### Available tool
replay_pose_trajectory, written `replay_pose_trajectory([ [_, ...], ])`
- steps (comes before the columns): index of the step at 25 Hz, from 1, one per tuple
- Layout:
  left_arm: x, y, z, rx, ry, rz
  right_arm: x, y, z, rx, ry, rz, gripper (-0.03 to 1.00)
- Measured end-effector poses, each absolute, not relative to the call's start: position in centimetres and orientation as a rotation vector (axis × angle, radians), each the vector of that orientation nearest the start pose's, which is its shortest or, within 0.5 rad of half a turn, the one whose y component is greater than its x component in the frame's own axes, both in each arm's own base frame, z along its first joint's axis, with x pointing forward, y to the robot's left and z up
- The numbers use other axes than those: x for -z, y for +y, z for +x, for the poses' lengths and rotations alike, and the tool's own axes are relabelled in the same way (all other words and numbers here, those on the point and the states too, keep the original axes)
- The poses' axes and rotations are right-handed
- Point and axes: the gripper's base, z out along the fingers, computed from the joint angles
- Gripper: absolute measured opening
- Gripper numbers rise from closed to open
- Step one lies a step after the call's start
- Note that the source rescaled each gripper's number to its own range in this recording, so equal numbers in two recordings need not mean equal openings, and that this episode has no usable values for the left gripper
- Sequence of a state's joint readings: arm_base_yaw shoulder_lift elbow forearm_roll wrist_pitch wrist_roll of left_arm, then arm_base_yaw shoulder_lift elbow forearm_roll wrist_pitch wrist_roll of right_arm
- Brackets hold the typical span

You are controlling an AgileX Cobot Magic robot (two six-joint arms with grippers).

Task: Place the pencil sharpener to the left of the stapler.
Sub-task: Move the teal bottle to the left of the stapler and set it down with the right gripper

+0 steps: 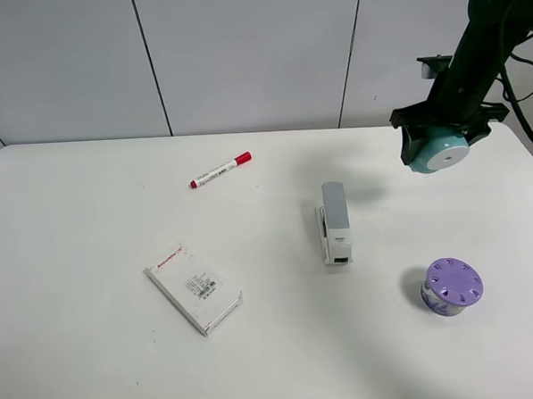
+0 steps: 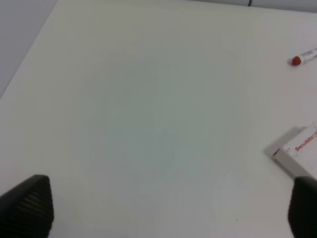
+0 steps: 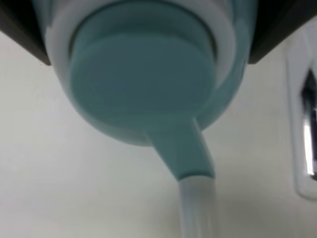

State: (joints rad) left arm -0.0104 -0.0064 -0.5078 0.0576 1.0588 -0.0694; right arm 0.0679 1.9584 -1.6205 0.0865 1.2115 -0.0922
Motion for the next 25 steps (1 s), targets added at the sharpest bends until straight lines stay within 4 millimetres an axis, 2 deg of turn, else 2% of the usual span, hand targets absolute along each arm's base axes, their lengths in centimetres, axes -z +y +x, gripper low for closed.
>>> replay_pose_trajectory([
  [7, -28.0, 0.5, -0.7, -0.018, 2.026, -0.063, -28.0, 8.6, 40.8, -0.157, 2.861, -0.372, 0.00],
  [11, -28.0, 0.5, -0.7, -0.018, 2.026, -0.063, -28.9, 12.0, 40.3, -0.178, 2.816, -0.483, 0.00],
  [20, -28.0, 0.5, -0.7, -0.018, 2.026, -0.063, -28.6, 19.1, 37.6, -0.227, 2.778, -0.735, 0.00],
  [25, -28.0, 0.5, -0.7, -0.018, 2.026, -0.063, -26.8, 23.2, 36.0, -0.246, 2.788, -0.884, 0.00],
])
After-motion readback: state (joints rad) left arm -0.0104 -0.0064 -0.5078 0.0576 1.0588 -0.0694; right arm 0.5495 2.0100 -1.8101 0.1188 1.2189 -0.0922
